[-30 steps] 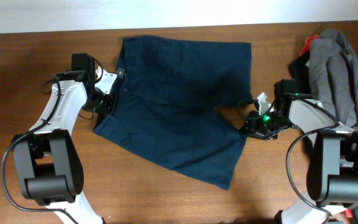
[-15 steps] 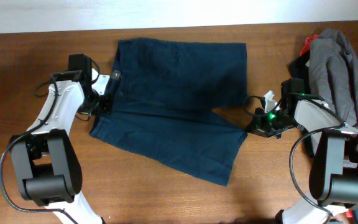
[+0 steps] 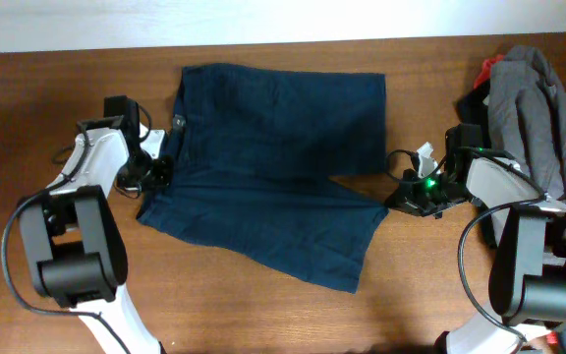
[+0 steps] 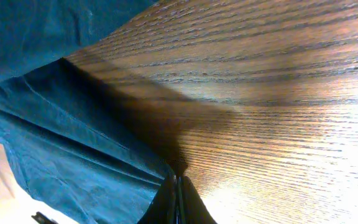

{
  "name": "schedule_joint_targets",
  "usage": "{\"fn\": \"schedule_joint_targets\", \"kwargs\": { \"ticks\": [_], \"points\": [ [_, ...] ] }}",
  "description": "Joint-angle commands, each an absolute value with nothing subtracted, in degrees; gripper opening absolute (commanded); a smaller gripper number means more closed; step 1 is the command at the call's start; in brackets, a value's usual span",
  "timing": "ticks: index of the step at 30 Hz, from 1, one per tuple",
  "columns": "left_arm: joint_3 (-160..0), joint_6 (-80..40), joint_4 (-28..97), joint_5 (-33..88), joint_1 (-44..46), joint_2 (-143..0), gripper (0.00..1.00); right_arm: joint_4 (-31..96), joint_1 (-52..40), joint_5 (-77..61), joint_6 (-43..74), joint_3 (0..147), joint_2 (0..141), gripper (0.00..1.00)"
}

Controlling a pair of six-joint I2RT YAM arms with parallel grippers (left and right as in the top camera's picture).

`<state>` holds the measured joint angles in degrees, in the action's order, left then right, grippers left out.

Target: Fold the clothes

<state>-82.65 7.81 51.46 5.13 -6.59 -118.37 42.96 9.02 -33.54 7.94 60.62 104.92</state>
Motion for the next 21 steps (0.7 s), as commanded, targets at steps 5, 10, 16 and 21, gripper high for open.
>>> {"fn": "schedule_joint_targets", "kwargs": {
  "ticks": [5,10,16,21],
  "points": [
    [-82.8,6.9,51.9,-2.0,-9.1,-119.1,0.10,42.9,10.6,-28.2,7.3,60.4,104.5,0.04],
    [-86.1,6.9,56.2,-1.8,-9.2,-119.1,0.24,43.2,10.6,-28.2,7.3,60.9,104.5,0.05],
    [-92.7,9.2,58.4,12.9,-9.1,-119.1,0.37,46.2,10.6,-29.8,4.5,65.0,104.5,0.51],
    [-93.1,10.0,53.3,22.8,-8.6,-119.3,0.42,46.6,10.6,-29.8,5.0,70.8,104.5,0.63]
  ]
}}
